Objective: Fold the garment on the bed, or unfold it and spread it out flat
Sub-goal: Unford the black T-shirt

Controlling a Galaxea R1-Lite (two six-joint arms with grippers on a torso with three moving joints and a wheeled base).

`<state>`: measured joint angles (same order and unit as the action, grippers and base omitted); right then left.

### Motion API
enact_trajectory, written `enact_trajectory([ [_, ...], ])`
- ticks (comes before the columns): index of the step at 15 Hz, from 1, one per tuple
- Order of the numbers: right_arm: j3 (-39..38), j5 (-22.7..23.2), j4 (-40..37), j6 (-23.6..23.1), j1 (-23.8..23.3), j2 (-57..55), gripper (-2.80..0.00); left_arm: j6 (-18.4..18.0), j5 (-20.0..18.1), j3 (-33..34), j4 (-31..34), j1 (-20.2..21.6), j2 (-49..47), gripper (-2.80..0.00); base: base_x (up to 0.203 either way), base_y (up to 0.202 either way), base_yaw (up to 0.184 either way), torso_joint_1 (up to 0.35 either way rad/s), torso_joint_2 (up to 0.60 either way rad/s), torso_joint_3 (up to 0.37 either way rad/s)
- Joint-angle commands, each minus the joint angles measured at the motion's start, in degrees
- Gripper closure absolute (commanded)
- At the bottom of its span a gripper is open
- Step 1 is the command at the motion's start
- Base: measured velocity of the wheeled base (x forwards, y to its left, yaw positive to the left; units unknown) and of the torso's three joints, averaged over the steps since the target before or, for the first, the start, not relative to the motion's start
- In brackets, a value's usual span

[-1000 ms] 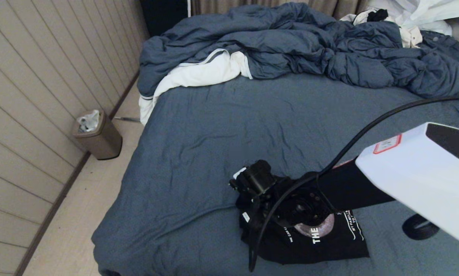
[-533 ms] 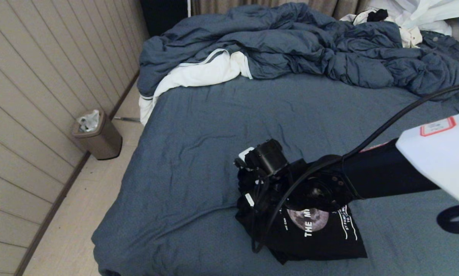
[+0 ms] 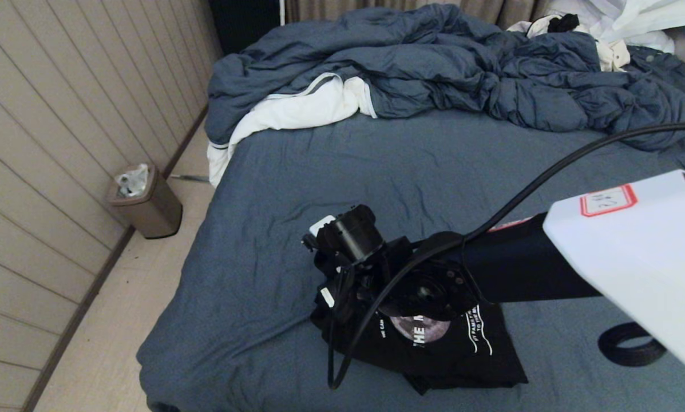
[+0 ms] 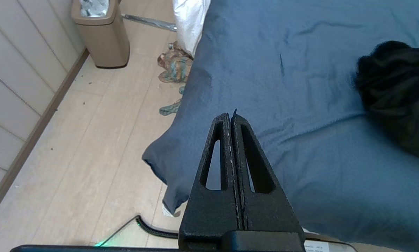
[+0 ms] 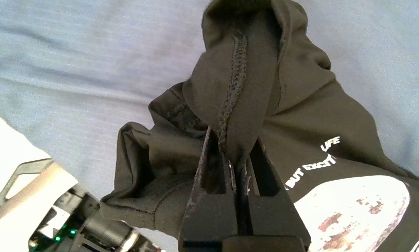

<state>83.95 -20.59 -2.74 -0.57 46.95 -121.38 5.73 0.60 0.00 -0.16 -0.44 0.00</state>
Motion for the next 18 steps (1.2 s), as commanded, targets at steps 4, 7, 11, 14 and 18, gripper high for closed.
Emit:
enact_trajectory([
  [4,0.9,-0.2,0.0,-0.1,-0.9,2.6,0.00,0.1,0.0,0.0,0.0,0.0,-0.1,0.00,0.000,0.000,0.000,0.000,0.00,0.000],
  [7,-0.4,-0.2,-0.2,-0.7,-7.5,9.3,0.00,0.0,0.0,0.0,0.0,0.0,-0.1,0.00,0.000,0.000,0.000,0.000,0.00,0.000],
  [11,-3.5,0.7,-1.8,-2.1,-18.9,18.4,0.00,-0.1,-0.1,0.0,0.0,0.0,-0.1,0.00,0.000,0.000,0.000,0.000,0.00,0.000],
  [14,-7.7,4.5,-1.8,-3.0,-28.2,24.9,0.00,-0.2,-0.1,0.0,0.0,0.0,-0.1,0.00,0.000,0.000,0.000,0.000,0.00,0.000],
  [18,-12.9,10.2,-1.6,-3.3,-38.9,30.1,0.00,1.6,0.6,-9.7,3.3,0.0,-2.8,0.00,0.000,0.000,0.000,0.000,0.00,0.000],
])
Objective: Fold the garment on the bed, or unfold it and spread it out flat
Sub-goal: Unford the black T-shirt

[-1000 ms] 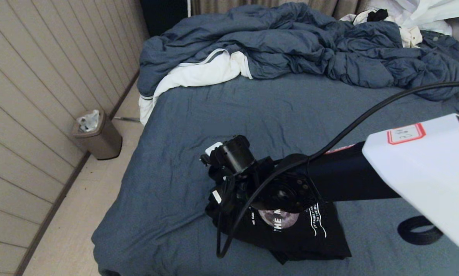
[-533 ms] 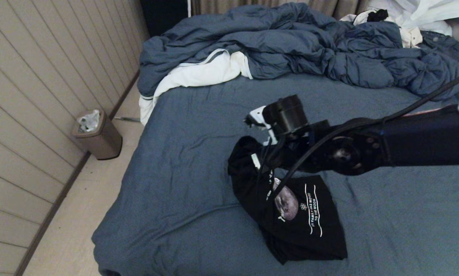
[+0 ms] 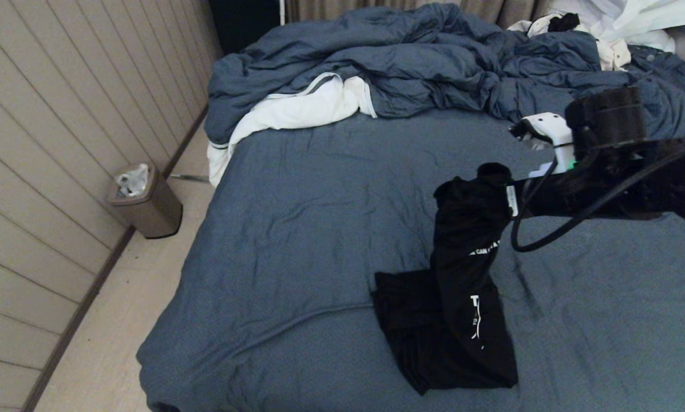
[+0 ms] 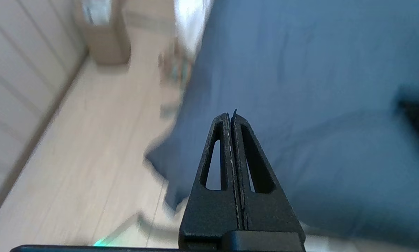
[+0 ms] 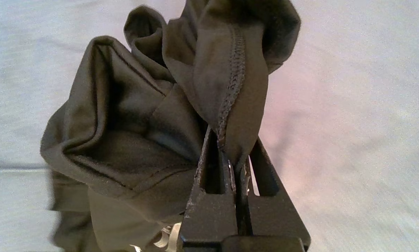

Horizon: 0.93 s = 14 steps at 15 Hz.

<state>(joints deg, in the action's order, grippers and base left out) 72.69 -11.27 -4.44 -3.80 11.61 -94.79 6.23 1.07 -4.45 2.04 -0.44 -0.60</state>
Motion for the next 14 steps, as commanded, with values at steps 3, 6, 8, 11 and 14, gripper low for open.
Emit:
enact_trajectory([
  [3,-3.6,5.6,0.1,-0.1,-10.4,6.3,0.00,6.0,-1.5,-19.9,9.7,-1.5,-17.1,0.00,0.000,0.000,0.000,0.000,0.00,0.000],
  [6,-6.5,9.4,0.3,-0.2,-14.6,8.1,0.00,7.5,-8.9,-26.8,12.8,-3.0,-35.8,0.00,0.000,0.000,0.000,0.000,0.00,0.000],
  [8,-7.7,10.2,0.4,-0.1,-15.1,8.2,0.00,8.0,-16.0,-30.8,13.4,-3.7,-49.7,0.00,0.000,0.000,0.000,0.000,0.00,0.000],
  [11,-7.8,10.4,0.5,0.0,-15.3,8.0,0.00,9.5,-21.3,-38.0,13.8,-10.4,-69.3,0.00,0.000,0.000,0.000,0.000,0.00,0.000],
  [14,-7.8,10.8,1.0,0.1,-16.4,7.5,0.00,11.3,-21.8,-46.0,13.4,-24.4,-85.9,0.00,0.000,0.000,0.000,0.000,0.00,0.000],
])
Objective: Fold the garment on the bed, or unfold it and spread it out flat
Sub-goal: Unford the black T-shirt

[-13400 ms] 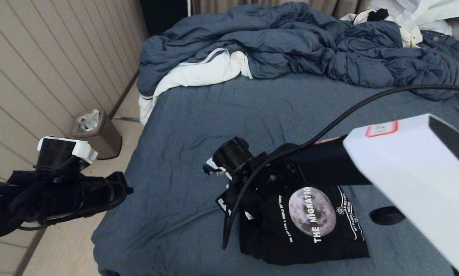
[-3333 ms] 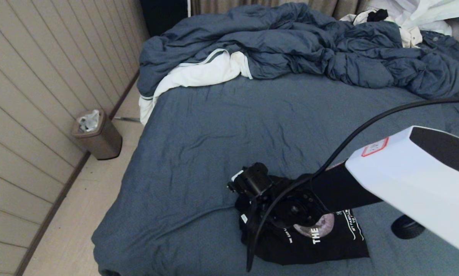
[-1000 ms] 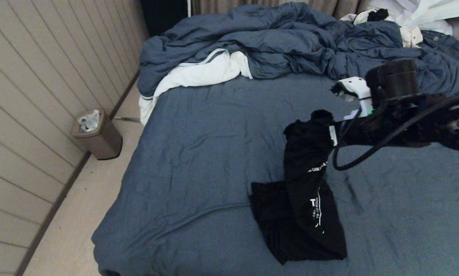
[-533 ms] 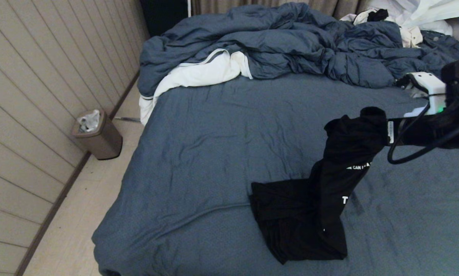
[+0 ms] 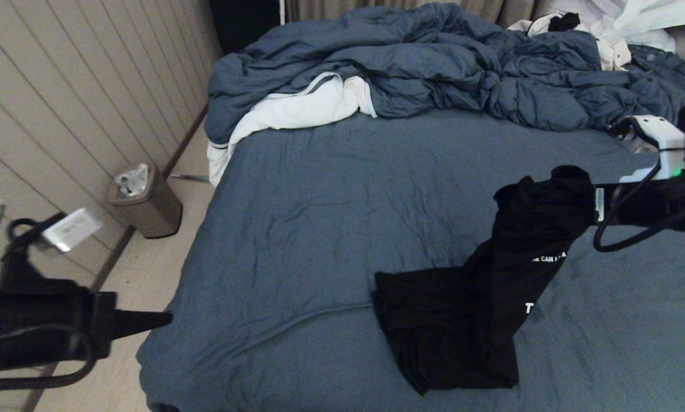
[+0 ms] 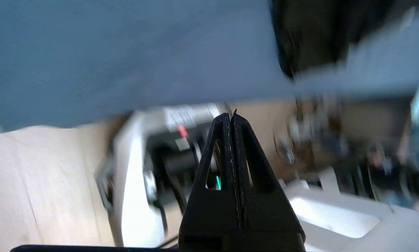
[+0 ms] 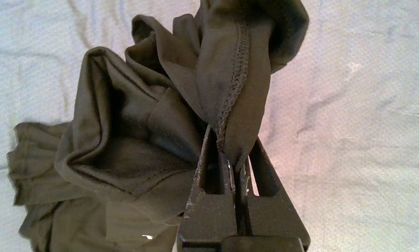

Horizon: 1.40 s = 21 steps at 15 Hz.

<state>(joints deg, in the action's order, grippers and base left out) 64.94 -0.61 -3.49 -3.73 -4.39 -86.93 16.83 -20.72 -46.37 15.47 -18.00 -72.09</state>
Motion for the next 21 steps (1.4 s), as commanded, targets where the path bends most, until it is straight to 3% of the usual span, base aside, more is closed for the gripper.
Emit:
enact_trajectory([
  [1,-0.2,0.3,0.1,0.1,-0.8,-0.4,0.00,1.9,0.2,-7.3,-0.4,-11.8,-19.2,0.00,0.000,0.000,0.000,0.000,0.00,0.000],
  [3,-0.5,1.0,0.1,0.1,-2.0,-0.5,0.00,5.0,1.0,-14.1,-1.3,-19.0,-28.3,0.00,0.000,0.000,0.000,0.000,0.00,0.000],
  [4,-0.5,1.5,0.1,0.0,-2.3,-0.5,0.00,6.5,1.5,-17.0,-1.5,-21.7,-32.0,-2.80,0.000,0.000,0.000,0.000,0.00,0.000],
  [6,-0.8,1.8,0.1,0.0,-2.7,-0.4,0.00,9.7,3.7,-21.1,-2.0,-27.8,-37.6,-2.80,0.000,0.000,0.000,0.000,0.00,0.000],
  [9,-1.2,1.8,0.1,0.0,-3.1,-0.4,0.00,15.8,5.8,-25.5,-2.2,-31.9,-42.7,-2.80,0.000,0.000,0.000,0.000,0.00,0.000],
  [10,-1.4,1.8,0.1,0.0,-3.1,-0.3,0.00,16.6,6.9,-26.6,-2.6,-32.6,-44.5,-2.80,0.000,0.000,0.000,0.000,0.00,0.000],
  [16,-4.1,2.3,0.4,0.0,-3.7,0.6,0.00,21.4,22.2,-33.7,-11.7,-37.1,-55.0,-2.80,0.000,0.000,0.000,0.000,0.00,0.000],
  [21,-6.0,2.8,1.7,0.0,-3.6,1.6,0.00,22.7,29.9,-41.7,-13.4,-41.4,-63.1,-2.80,0.000,0.000,0.000,0.000,0.00,0.000],
])
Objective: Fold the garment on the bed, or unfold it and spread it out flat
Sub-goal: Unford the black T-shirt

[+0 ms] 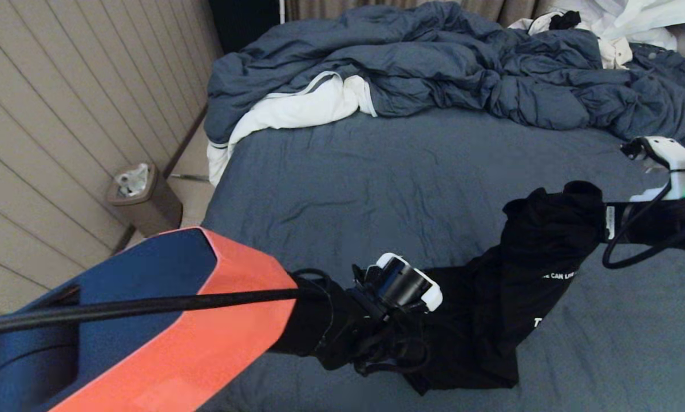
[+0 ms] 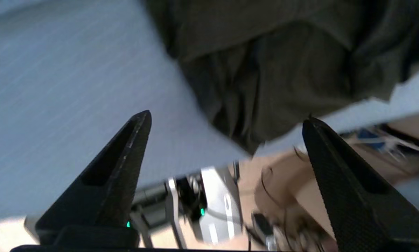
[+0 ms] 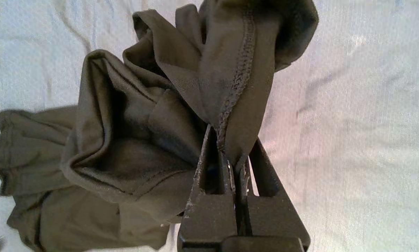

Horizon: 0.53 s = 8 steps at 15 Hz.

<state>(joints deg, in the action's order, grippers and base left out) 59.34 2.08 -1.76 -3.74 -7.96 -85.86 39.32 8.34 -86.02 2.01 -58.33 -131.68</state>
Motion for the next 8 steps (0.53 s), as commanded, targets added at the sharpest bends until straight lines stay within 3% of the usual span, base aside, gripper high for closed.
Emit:
enact_trajectory([
  [1,-0.8,0.5,0.0,0.0,0.0,0.7,0.00,0.0,3.3,-3.7,0.0,-1.7,-5.3,-2.80,0.000,0.000,0.000,0.000,0.00,0.000],
  [4,-2.7,1.7,0.1,0.0,0.1,1.7,0.00,-0.3,10.5,-9.6,0.6,-2.5,-10.0,-2.80,0.000,0.000,0.000,0.000,0.00,0.000],
  [8,-3.9,2.5,0.2,-0.1,0.0,1.8,0.00,0.0,12.4,-15.0,2.5,-2.4,-12.9,-2.80,0.000,0.000,0.000,0.000,0.00,0.000],
])
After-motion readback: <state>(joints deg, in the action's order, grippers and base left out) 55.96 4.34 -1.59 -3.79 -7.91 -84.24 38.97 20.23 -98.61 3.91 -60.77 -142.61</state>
